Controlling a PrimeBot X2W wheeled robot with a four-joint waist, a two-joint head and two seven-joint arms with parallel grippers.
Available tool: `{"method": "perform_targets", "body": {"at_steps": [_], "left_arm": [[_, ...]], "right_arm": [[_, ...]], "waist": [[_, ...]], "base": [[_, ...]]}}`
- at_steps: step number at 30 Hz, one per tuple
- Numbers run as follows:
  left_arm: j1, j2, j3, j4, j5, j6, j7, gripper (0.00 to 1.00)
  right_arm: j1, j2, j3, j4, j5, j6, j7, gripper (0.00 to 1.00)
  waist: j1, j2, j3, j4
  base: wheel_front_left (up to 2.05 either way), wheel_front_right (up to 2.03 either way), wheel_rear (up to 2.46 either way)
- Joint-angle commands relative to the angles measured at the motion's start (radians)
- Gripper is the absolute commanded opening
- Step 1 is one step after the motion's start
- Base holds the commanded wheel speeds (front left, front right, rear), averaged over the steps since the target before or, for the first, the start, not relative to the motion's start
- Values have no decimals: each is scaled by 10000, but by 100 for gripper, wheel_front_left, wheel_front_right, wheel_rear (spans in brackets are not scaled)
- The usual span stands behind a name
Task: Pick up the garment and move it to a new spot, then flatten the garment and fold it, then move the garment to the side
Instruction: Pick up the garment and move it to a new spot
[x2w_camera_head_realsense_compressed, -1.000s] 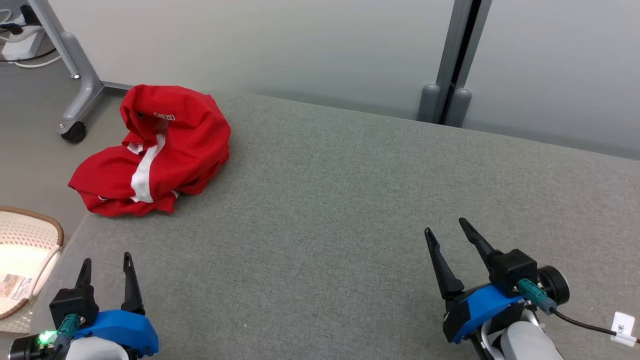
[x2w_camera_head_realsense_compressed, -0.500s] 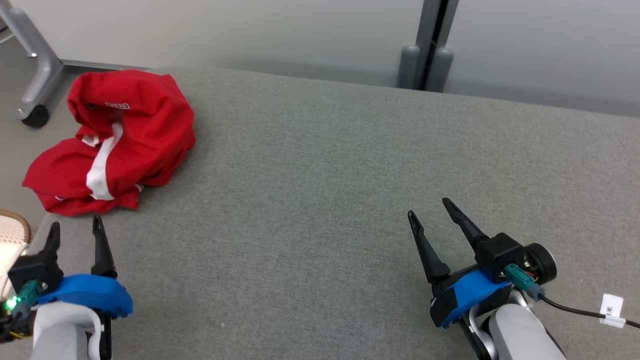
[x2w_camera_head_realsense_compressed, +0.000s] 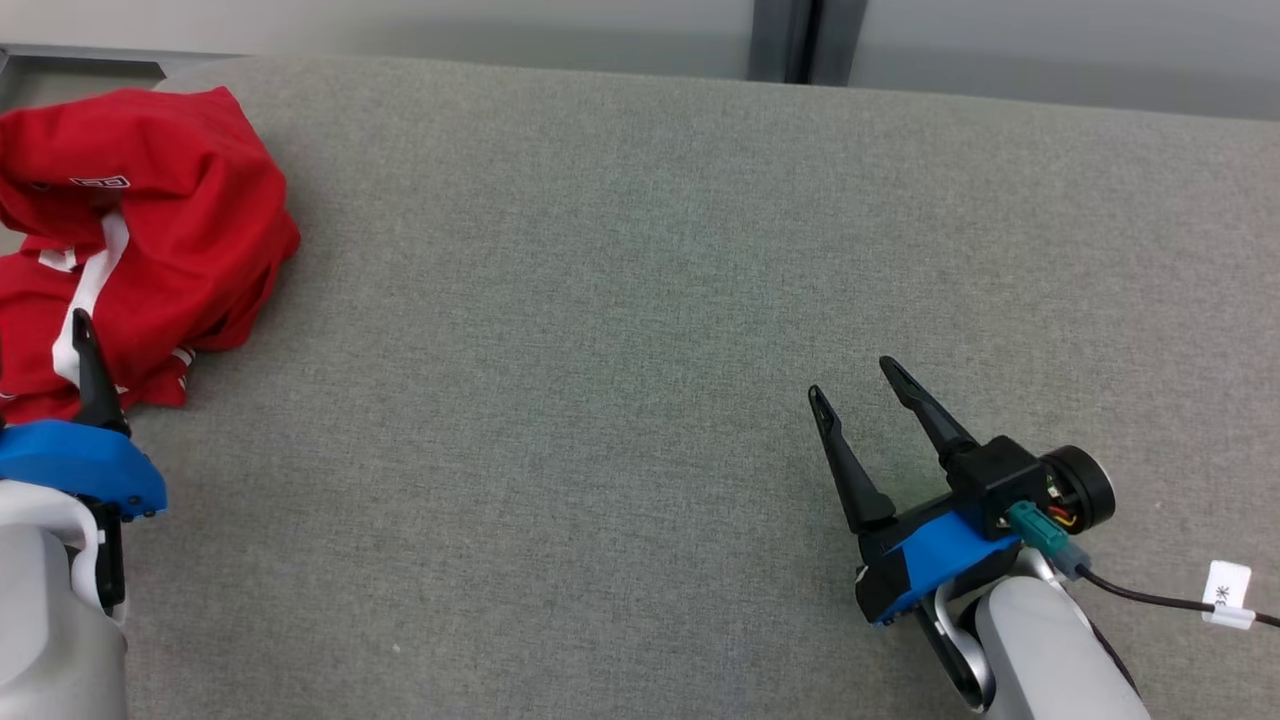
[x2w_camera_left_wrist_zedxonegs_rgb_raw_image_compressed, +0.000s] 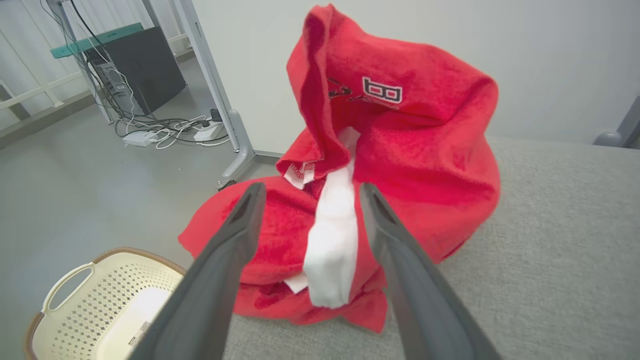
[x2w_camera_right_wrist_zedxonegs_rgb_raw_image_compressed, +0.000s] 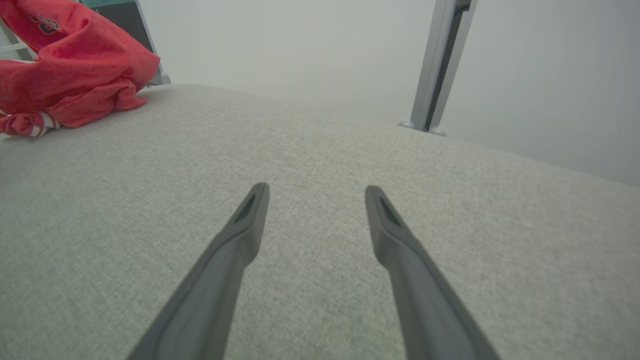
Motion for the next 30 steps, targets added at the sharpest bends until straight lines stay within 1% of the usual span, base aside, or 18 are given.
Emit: {"method": "perform_targets", "body": {"at_steps": [1,5,12,18,23,27,28,29,30], "left_arm": [[-253,81,26,315,8,-16,-49,100],[-979,355,-175,1398,60,-72,-51,100],[-1852,516,-551,2537,-340,-243,-51,100],[-2287,439,-1408,3328,-1262,-239,-43,100],[-2350,519,-2326,3392,-2183,-242,-22,100],[-2299,641,-3152,3230,-2978,-244,197,100],[-2272,713,-3335,3195,-3190,-242,232,85],[-2239,738,-3521,3142,-3402,-242,320,38],[-2205,777,-3721,3083,-3603,-243,374,0]], "right_arm": [[-216,-40,11,-80,-82,5,-35,100],[-311,-42,65,-127,-76,5,-35,100],[-453,-43,110,-121,-150,5,-35,100],[-487,-40,58,-28,5,5,-35,100],[-448,-42,159,27,93,5,-35,100],[-427,-45,135,91,97,5,-35,100],[-422,-43,134,110,94,5,-35,100],[-413,-42,137,123,99,5,-35,100],[-405,-43,134,133,103,3,-35,100]], "waist": [[-2,-2,128,46],[-2,-2,348,56],[-2,-2,692,131],[-2,-2,814,154],[-2,-2,795,129],[-2,-2,748,104],[-2,-2,733,99],[-2,-2,715,88],[-2,-2,701,78]], "base": [[0,0,0],[0,0,0],[0,0,0],[0,0,0],[0,0,0],[0,0,0],[0,0,0],[0,0,0],[0,0,0]]}}
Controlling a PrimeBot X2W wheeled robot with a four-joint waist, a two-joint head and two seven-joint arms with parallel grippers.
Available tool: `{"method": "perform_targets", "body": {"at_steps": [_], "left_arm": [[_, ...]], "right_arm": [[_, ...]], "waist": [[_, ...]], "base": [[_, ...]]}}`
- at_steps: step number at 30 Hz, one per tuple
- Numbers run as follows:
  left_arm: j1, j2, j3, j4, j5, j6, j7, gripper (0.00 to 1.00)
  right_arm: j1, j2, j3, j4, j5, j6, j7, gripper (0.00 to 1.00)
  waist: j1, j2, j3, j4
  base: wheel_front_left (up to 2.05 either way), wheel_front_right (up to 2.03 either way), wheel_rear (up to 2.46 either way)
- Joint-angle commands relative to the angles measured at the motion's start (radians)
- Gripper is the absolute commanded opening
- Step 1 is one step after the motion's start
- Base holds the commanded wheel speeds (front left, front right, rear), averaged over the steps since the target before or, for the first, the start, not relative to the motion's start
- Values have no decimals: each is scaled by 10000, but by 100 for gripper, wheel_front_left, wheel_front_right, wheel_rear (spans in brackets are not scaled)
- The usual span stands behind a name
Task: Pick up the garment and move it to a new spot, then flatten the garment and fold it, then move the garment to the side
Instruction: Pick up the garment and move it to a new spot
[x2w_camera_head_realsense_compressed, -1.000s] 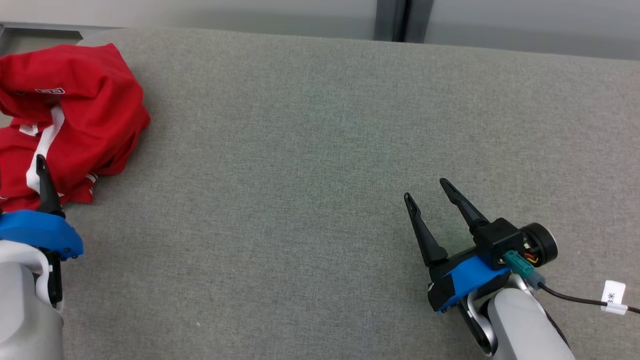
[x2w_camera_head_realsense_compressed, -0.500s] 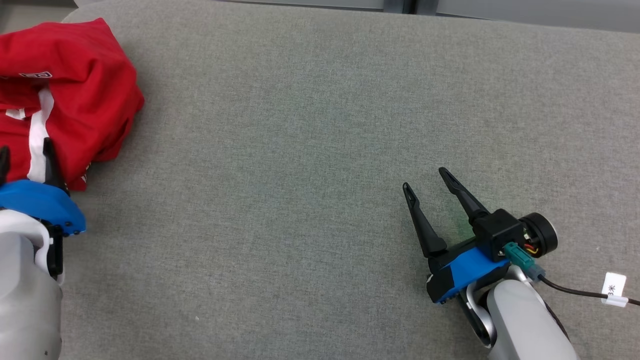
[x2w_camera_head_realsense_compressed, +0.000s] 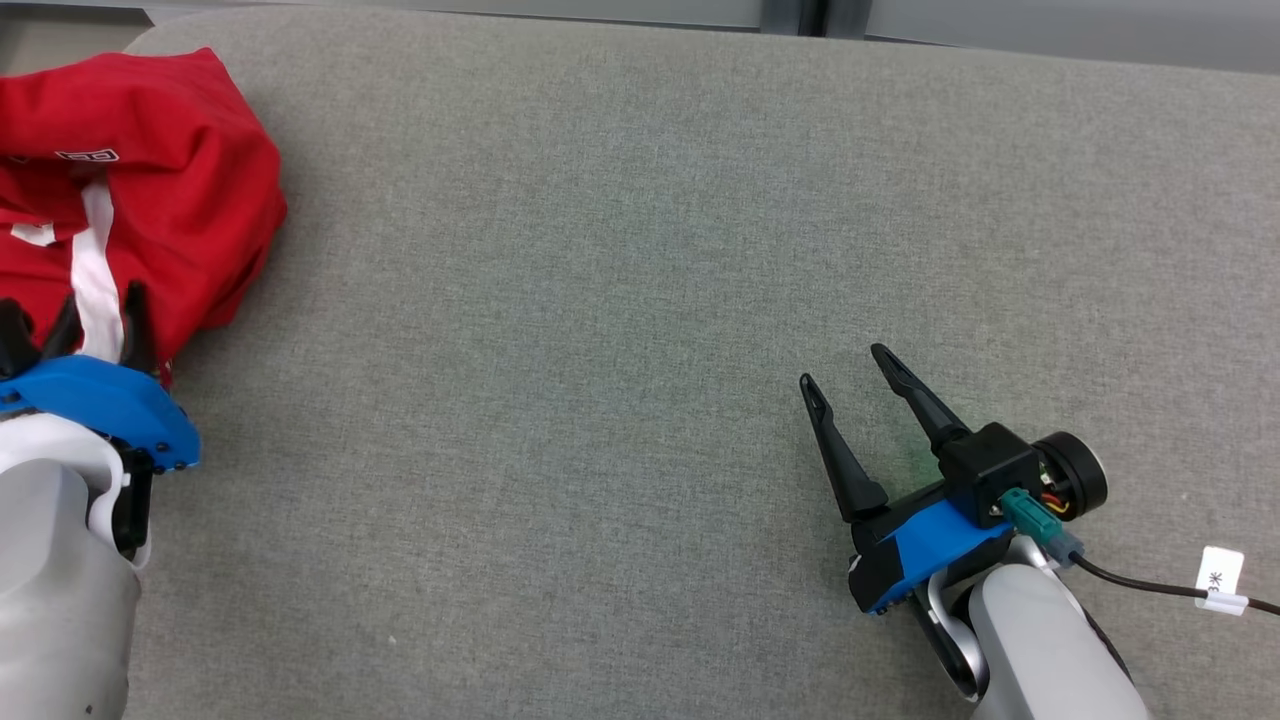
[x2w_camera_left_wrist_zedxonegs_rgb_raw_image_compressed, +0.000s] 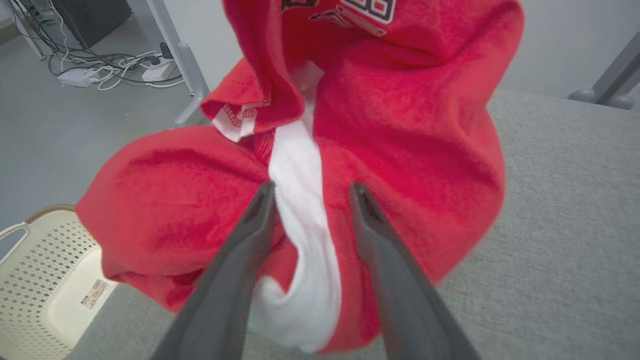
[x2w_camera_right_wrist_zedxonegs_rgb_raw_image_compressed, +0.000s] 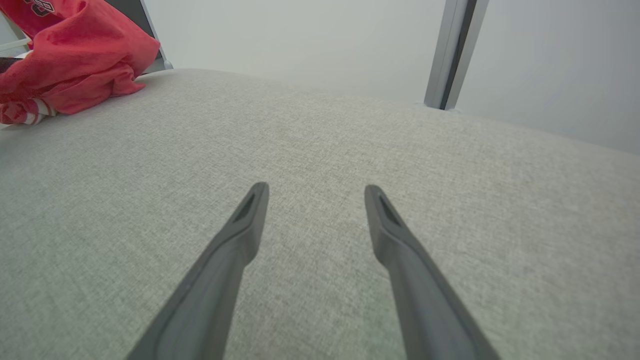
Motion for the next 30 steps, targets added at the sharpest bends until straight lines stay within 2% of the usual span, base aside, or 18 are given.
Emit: {"method": "perform_targets", "body": {"at_steps": [1,9,18,24,30], "left_arm": [[55,73,-221,-88,-301,-11,123,0],[-133,538,-1325,-964,-1222,-12,-286,0],[-646,803,-2215,-2866,-1257,-12,-387,0],[-364,457,-2649,-4328,-819,-12,-391,0],[-55,9,-3247,-5365,-570,-12,-391,0]], "right_arm": [[-45,-47,-19,25,53,3,-35,100],[111,-47,-373,-79,156,1,-35,100],[254,-46,-365,-236,416,1,-35,100],[498,-46,-433,-318,702,1,-35,100],[774,-46,-426,-402,911,3,-35,100]], "waist": [[0,-2,-29,-19],[0,-2,-225,-134],[0,-2,-416,-665],[0,-2,-755,-1384],[0,-2,-1032,-2419]], "base": [[0,0,0],[0,0,0],[0,0,0],[0,0,0],[0,0,0]]}}
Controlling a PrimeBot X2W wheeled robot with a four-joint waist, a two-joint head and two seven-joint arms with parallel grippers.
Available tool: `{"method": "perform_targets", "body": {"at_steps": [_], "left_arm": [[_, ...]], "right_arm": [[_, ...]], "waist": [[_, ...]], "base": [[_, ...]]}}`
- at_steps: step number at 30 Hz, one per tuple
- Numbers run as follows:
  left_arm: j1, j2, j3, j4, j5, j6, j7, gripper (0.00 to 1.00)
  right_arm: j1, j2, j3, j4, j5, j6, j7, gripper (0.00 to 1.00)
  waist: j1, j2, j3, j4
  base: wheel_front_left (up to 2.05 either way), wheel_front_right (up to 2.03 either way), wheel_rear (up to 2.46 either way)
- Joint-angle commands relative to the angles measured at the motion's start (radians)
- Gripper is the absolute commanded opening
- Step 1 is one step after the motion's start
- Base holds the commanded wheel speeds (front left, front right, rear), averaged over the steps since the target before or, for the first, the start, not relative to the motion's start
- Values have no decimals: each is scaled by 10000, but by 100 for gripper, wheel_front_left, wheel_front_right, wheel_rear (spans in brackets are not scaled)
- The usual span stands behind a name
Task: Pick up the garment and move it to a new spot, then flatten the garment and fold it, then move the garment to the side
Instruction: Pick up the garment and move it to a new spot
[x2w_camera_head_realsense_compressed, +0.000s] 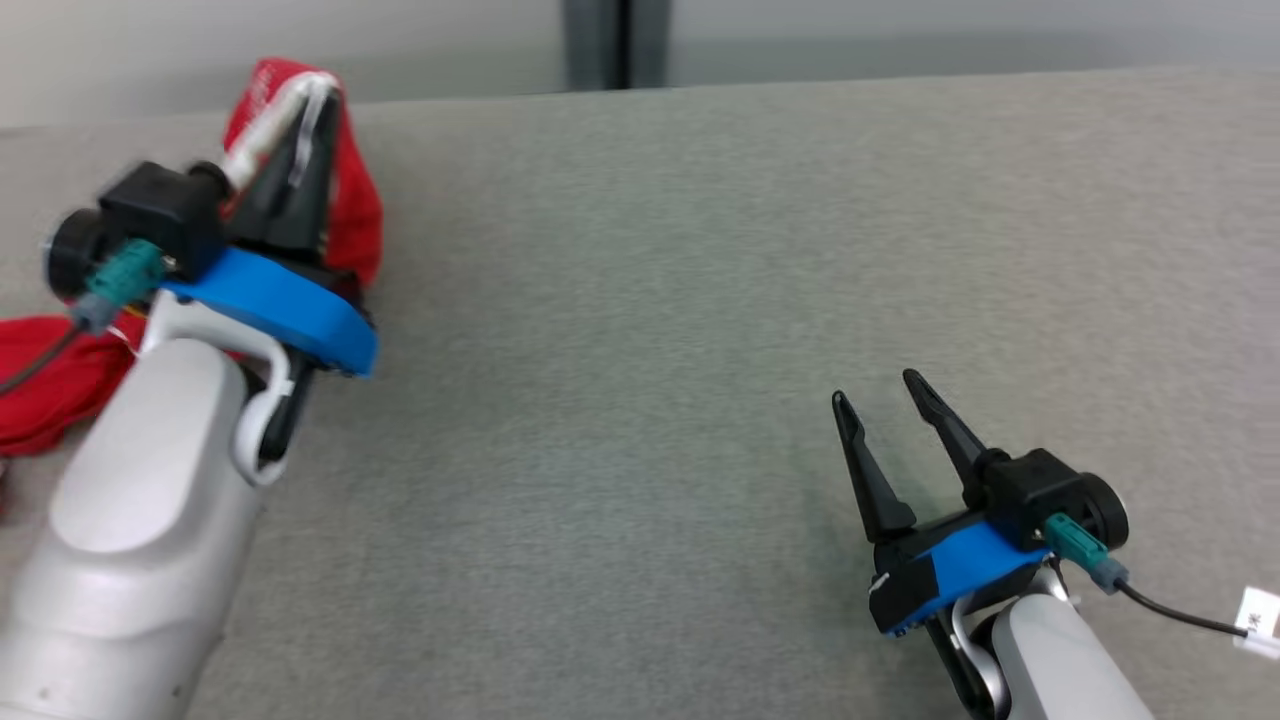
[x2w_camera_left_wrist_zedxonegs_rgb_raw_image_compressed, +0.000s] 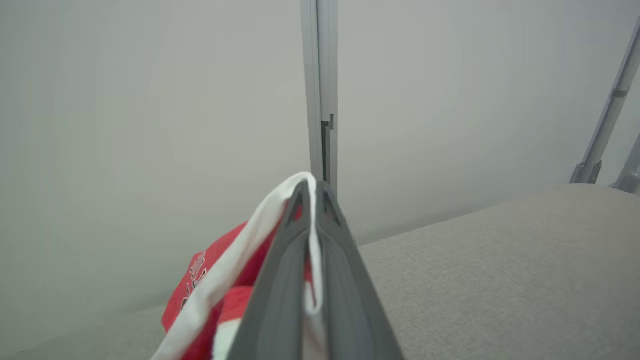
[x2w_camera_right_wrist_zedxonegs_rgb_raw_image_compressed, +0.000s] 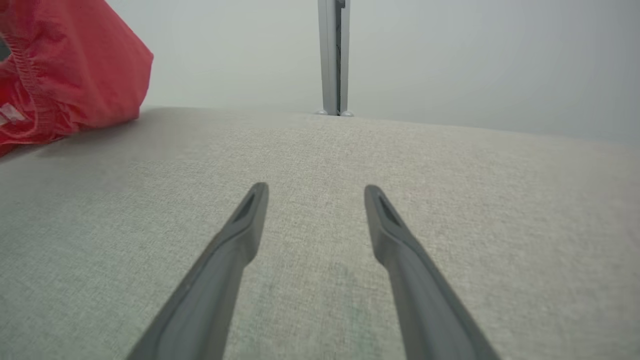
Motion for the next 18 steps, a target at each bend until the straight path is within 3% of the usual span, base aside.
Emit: {"method": "perform_targets", "body": {"at_steps": [1,11,18], "left_arm": [[169,-172,-181,-256,47,-12,-48,0],[720,-1254,-1672,-995,32,-13,-49,0],[1092,-1899,-2673,-1143,15,7,-49,0]], "right_arm": [[223,-40,-3,-61,84,3,-35,100],[673,-29,-11,-327,260,5,-35,100],[712,-29,94,-522,355,5,-35,100]], "waist": [[0,0,-369,-614],[0,0,-517,-2041],[0,0,-497,-2502]], "base": [[0,0,0],[0,0,0],[0,0,0]]}}
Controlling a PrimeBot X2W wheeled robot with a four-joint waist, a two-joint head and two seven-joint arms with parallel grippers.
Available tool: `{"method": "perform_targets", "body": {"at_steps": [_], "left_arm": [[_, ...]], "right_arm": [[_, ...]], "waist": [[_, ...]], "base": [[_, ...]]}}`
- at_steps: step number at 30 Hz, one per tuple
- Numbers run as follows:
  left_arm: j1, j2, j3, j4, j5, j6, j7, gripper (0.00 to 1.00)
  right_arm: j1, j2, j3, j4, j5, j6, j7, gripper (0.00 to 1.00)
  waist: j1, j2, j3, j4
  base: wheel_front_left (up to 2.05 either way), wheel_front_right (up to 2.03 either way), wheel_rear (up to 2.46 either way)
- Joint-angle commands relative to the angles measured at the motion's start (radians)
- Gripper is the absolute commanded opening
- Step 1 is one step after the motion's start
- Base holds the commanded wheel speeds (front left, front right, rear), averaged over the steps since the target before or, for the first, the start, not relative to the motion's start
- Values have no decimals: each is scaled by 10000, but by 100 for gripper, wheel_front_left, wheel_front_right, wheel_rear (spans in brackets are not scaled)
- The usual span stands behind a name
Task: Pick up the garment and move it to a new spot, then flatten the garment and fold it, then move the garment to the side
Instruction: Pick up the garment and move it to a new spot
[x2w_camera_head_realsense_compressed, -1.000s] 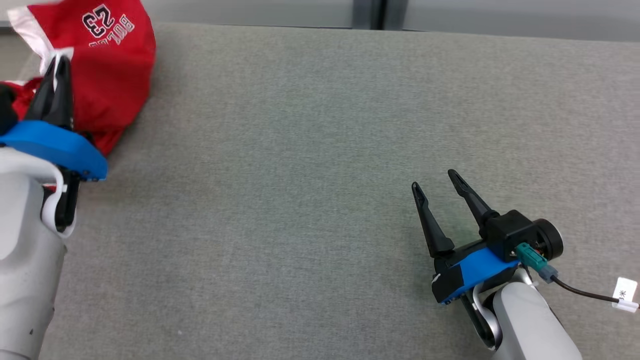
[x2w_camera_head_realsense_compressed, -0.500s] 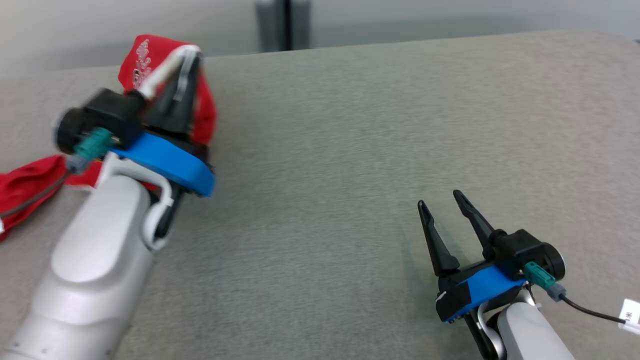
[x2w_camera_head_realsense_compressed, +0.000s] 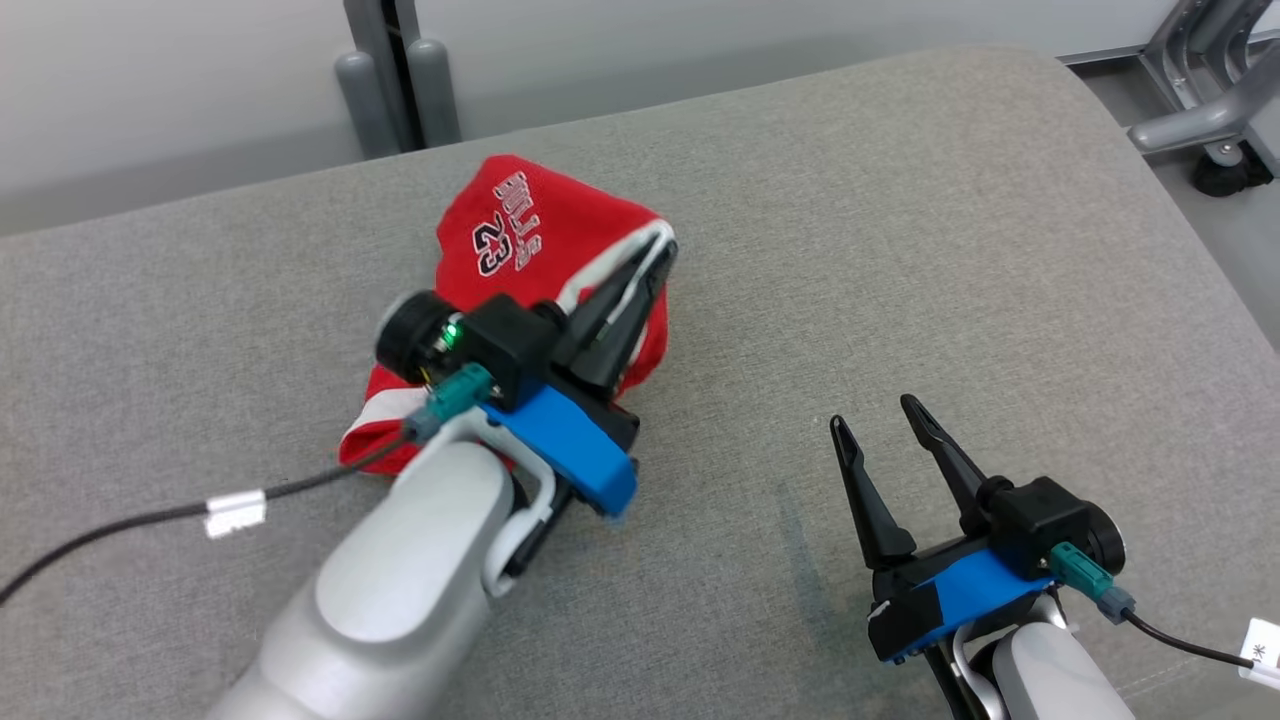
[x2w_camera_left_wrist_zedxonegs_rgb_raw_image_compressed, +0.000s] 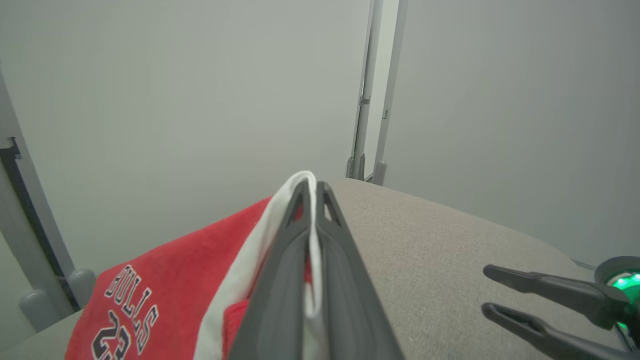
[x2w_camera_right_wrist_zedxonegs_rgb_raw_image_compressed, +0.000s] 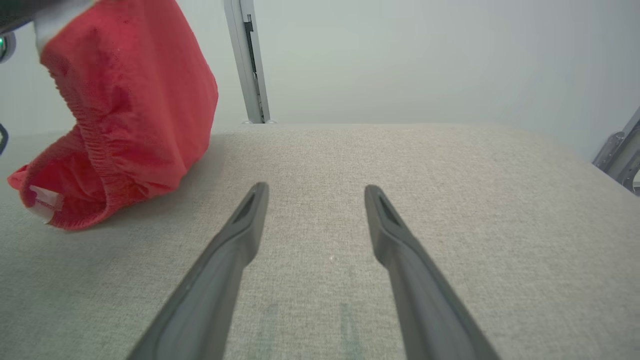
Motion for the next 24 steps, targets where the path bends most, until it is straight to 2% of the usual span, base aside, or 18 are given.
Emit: {"method": "perform_targets", "body": {"at_steps": [1,3,4,5,6,10,11,15,21,24], "left_arm": [[246,-84,-56,99,5,67,-49,0],[372,-133,22,112,154,220,-49,0],[488,-126,71,138,209,290,-50,25],[593,-92,143,162,277,366,-50,91],[660,-36,251,140,354,439,-50,100],[966,177,719,53,591,704,-50,100],[1226,327,1115,-11,673,843,-50,100],[1687,526,1673,-98,842,926,-50,100],[2785,732,3176,-416,1132,1173,-48,100],[3525,621,4143,-554,1364,1275,-48,100]], "right_arm": [[84,-19,3,-92,65,3,-35,100],[106,-19,-35,-128,94,3,-35,100],[114,-18,-72,-148,97,5,-35,100],[108,-19,-91,-160,105,3,-35,100],[88,-19,-96,-170,108,5,-35,100],[-20,-21,-110,-201,127,5,-35,100],[-81,-22,-101,-258,118,3,-35,100],[-166,-22,-108,-214,79,5,-35,100],[-260,-22,-78,-177,-53,5,-35,100],[-149,-24,-94,-102,-26,3,-35,100]], "waist": [[1,0,-22,-54],[1,0,11,-12],[1,0,20,49],[1,0,25,115],[1,0,34,192],[1,0,14,452],[1,0,-10,643],[1,0,-135,971],[1,0,-374,1449],[1,0,-550,1656]], "base": [[0,0,0],[0,0,0],[0,0,0],[0,0,0],[0,0,0],[0,0,0],[0,0,0],[0,0,0],[0,0,0],[0,0,0]]}}
